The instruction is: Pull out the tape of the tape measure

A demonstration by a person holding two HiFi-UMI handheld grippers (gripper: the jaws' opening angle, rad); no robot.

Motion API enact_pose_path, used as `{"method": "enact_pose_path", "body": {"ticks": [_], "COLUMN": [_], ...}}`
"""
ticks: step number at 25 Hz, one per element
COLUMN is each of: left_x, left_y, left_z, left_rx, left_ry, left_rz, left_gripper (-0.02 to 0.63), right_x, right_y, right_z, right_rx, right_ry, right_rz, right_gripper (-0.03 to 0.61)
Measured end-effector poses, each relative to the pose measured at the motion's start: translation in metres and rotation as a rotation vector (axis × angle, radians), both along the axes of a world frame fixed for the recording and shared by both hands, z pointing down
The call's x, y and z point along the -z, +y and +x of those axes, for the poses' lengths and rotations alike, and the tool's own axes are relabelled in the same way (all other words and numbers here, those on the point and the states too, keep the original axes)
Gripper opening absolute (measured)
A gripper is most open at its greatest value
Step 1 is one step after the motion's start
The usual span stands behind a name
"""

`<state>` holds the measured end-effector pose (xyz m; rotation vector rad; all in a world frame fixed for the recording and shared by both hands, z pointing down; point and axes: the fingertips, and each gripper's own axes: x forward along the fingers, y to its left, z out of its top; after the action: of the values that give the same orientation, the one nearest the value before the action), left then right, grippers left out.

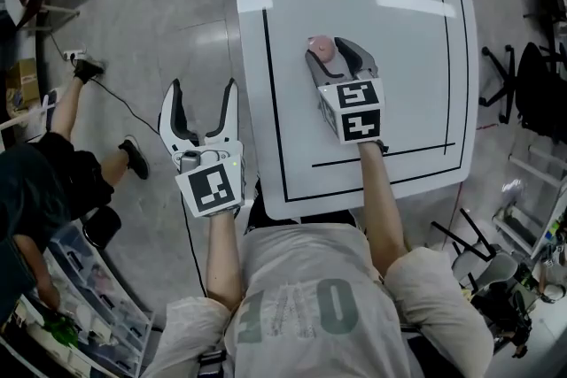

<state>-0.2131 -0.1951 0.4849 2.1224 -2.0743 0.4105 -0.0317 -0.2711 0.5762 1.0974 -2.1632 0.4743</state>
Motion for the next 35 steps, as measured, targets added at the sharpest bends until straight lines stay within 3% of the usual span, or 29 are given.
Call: {"method": "enact_pose_path", "body": {"ticks": [6,10,18,25,31,35], "left_x": [0.004,0.02,0.097,0.169,0.216,0.229], "left_y": [0.001,-0.003,0.003,0.045,0.07,0.085], "left_z": [0.003,0.008,0.028,0.054,0.063,0.067], "left_rx": [0.0,-0.014,-0.059,-0.109,-0.118,-0.114], "left_ry": [-0.003,0.002,0.005,-0.032,-0.064,-0.067], "left_rz": [0.009,0.039,0.19,0.343,0.445,0.482], "left_gripper": [0.327,0.327,0.327,0.327,0.327,0.327], "right_x": [0.001,0.022,0.139,0.237,0.279,0.282], "right_y": [0.001,-0.002,0.005,0.063,0.116,0.134], "right_z": [-0.001,-0.002,0.015,0.04,0.064,0.072], "right_rx": [0.015,0.015,-0.013,-0.046,-0.079,-0.086], "right_ry": [0.007,-0.017,-0.114,-0.21,-0.294,-0.312], "right_rz": [0.003,0.053,0.294,0.511,0.635,0.651], "right_gripper": [0.229,0.229,0.229,0.229,0.227,0.227]}}
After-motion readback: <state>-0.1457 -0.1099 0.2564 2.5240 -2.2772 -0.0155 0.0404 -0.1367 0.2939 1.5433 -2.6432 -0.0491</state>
